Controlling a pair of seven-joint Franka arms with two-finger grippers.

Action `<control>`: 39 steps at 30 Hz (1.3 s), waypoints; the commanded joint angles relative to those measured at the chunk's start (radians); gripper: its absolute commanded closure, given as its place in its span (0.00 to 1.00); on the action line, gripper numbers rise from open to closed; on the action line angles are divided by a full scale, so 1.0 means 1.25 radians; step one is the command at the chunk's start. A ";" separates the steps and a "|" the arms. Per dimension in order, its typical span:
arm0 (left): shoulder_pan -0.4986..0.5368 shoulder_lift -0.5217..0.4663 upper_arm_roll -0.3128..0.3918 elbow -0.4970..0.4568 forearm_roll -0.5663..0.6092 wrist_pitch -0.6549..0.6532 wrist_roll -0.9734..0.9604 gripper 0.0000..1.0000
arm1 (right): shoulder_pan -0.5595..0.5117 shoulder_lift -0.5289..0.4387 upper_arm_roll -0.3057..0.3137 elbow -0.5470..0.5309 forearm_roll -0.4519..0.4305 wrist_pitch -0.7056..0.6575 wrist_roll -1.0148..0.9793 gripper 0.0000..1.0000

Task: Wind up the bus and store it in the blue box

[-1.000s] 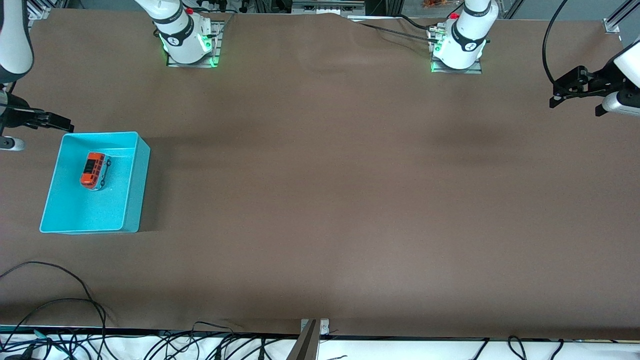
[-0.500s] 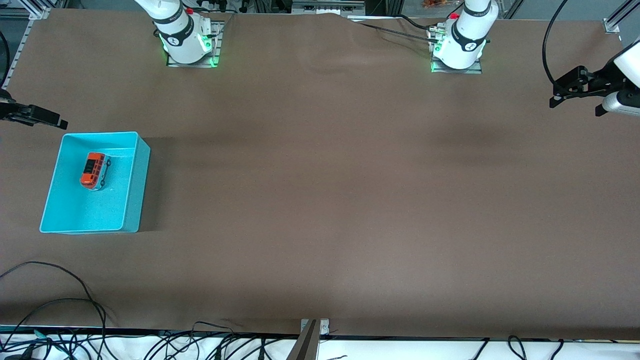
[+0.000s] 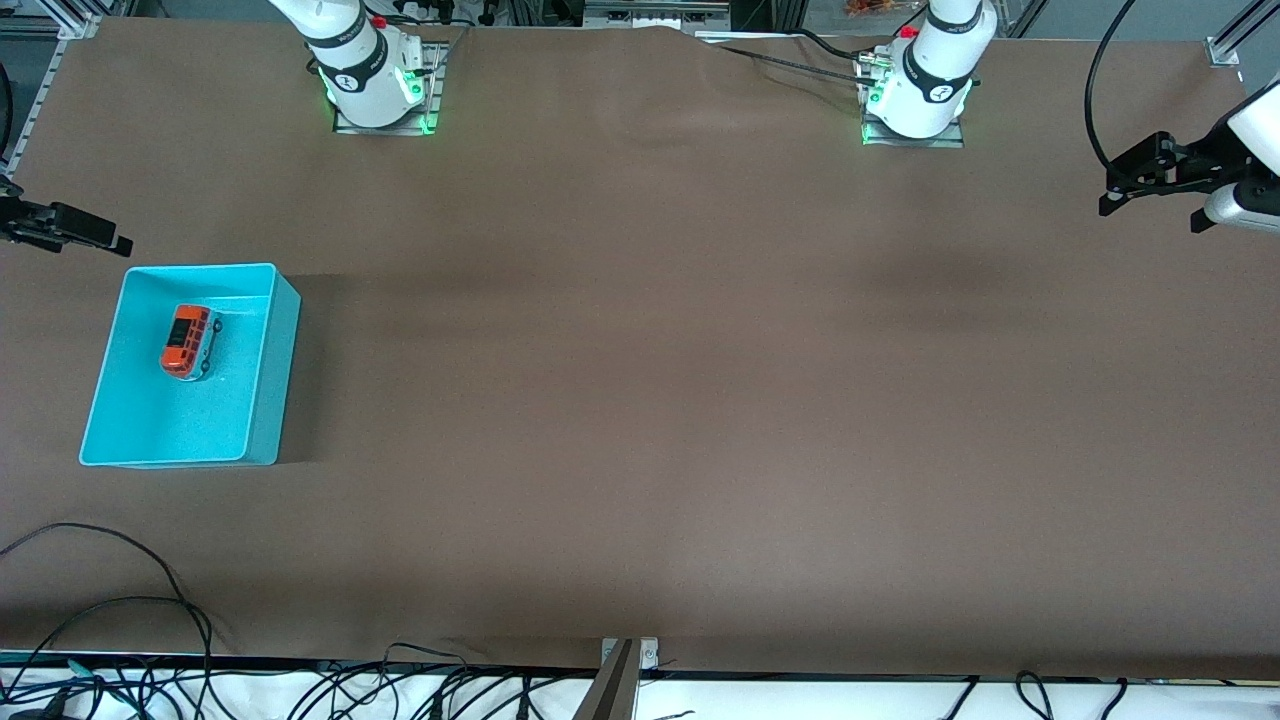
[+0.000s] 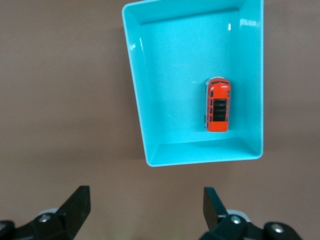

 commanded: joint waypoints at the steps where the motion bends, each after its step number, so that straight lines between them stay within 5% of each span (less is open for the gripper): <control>1: 0.007 0.007 0.001 0.021 -0.023 -0.017 0.017 0.00 | 0.013 -0.028 0.035 0.014 0.013 -0.039 0.069 0.00; 16: 0.007 0.006 -0.001 0.021 -0.023 -0.017 0.017 0.00 | 0.075 -0.030 0.119 0.028 0.000 -0.036 0.211 0.00; 25: 0.007 0.007 0.001 0.021 -0.023 -0.017 0.016 0.00 | 0.096 -0.023 0.186 0.035 -0.068 -0.035 0.253 0.00; 39: 0.007 0.007 0.001 0.021 -0.023 -0.017 0.016 0.00 | 0.102 0.015 0.160 0.085 -0.069 -0.029 0.225 0.00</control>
